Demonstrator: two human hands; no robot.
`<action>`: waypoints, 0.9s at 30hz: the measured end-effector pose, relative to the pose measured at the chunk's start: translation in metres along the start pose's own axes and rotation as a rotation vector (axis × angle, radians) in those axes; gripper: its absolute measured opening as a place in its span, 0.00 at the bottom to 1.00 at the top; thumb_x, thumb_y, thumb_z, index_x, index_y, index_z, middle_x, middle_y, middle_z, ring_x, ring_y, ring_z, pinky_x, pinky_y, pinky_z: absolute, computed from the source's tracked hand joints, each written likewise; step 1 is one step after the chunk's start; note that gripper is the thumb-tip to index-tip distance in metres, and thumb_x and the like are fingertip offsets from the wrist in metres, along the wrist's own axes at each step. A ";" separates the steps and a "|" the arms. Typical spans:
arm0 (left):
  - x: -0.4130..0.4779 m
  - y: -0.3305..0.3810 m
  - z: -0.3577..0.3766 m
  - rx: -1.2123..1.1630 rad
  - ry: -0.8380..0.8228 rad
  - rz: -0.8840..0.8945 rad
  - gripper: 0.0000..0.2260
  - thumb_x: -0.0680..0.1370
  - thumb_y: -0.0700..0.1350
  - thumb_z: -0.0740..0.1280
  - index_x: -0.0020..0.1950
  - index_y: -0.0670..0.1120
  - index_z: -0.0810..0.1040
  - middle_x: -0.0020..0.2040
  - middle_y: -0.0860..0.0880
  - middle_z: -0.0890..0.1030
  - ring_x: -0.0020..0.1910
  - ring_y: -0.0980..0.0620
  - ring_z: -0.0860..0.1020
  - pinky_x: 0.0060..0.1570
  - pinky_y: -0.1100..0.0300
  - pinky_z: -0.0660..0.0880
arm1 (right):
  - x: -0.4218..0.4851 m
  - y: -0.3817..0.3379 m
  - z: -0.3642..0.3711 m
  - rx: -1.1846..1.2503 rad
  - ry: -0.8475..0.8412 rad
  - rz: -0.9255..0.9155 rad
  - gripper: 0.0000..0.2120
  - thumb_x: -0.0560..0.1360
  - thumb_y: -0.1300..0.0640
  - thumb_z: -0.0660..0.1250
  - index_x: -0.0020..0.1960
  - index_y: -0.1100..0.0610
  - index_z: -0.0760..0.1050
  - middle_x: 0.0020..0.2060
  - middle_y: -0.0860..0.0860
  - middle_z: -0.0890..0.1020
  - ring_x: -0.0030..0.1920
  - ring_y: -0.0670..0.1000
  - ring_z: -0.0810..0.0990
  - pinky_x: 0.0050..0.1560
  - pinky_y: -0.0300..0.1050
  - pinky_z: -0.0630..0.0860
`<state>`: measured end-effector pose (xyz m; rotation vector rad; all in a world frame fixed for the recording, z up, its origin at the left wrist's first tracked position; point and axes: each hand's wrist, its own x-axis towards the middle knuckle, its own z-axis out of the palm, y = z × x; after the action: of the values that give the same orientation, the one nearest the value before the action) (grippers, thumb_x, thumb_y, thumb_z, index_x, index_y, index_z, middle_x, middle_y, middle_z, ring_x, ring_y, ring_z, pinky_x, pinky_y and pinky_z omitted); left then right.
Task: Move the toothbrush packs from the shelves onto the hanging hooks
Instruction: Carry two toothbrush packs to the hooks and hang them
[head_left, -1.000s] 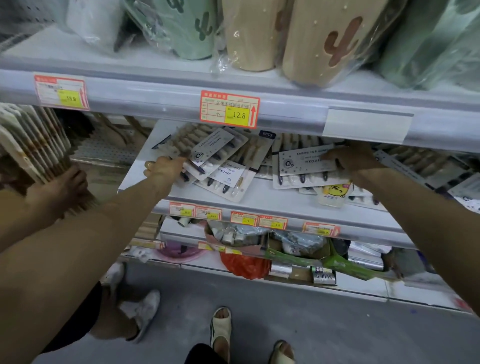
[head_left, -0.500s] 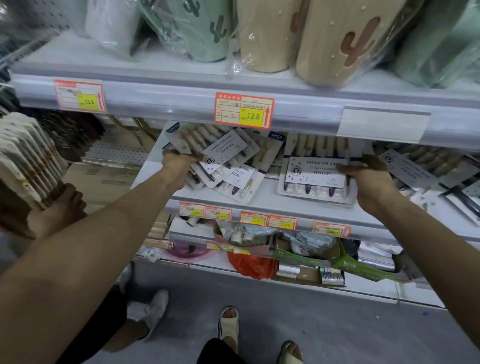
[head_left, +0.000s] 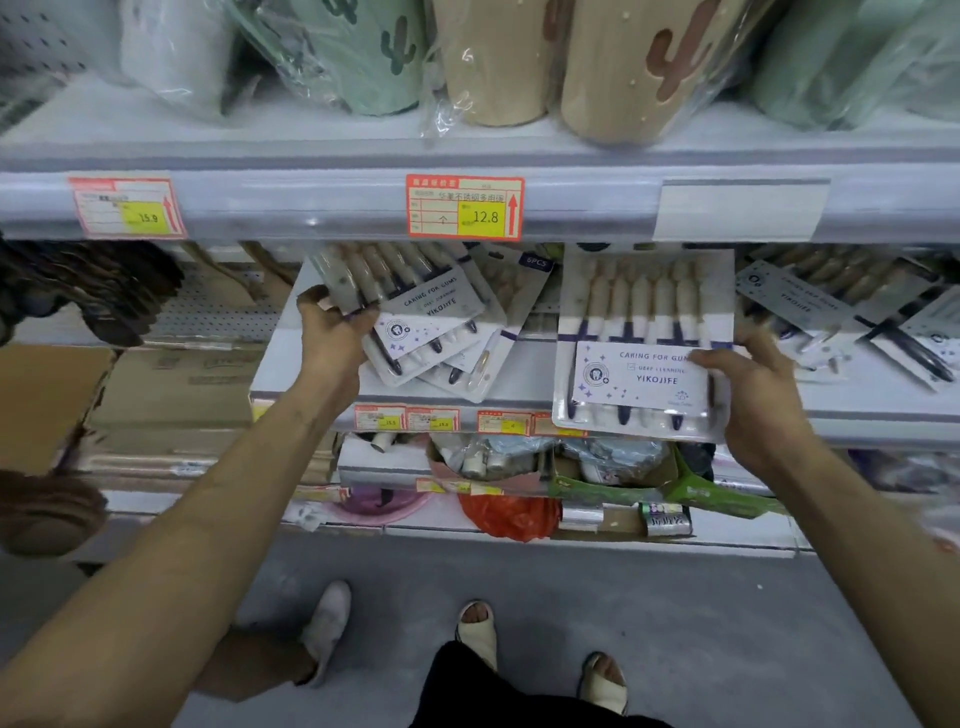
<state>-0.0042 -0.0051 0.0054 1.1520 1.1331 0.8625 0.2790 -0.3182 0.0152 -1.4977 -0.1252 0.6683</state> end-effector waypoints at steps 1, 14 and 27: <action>-0.002 -0.002 0.001 0.030 -0.027 0.015 0.23 0.80 0.34 0.70 0.68 0.51 0.66 0.60 0.47 0.82 0.63 0.43 0.81 0.59 0.36 0.80 | -0.009 0.002 -0.005 0.015 0.020 -0.004 0.12 0.76 0.67 0.70 0.53 0.53 0.76 0.52 0.60 0.85 0.52 0.64 0.86 0.43 0.56 0.84; -0.039 -0.028 0.060 0.246 -0.438 0.140 0.16 0.83 0.36 0.68 0.64 0.53 0.70 0.60 0.55 0.79 0.61 0.60 0.78 0.63 0.54 0.77 | -0.061 0.035 -0.052 0.181 0.309 0.004 0.12 0.76 0.69 0.68 0.51 0.52 0.75 0.38 0.47 0.83 0.41 0.54 0.84 0.35 0.44 0.79; -0.039 -0.028 0.075 0.251 -0.519 0.063 0.14 0.83 0.36 0.68 0.65 0.47 0.70 0.66 0.44 0.79 0.58 0.51 0.83 0.51 0.55 0.83 | -0.079 0.039 -0.056 0.132 0.342 -0.049 0.09 0.76 0.61 0.68 0.51 0.48 0.77 0.49 0.51 0.84 0.56 0.63 0.85 0.47 0.59 0.78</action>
<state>0.0582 -0.0664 -0.0116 1.5172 0.7884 0.4306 0.2276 -0.4076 -0.0022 -1.4552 0.1415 0.3662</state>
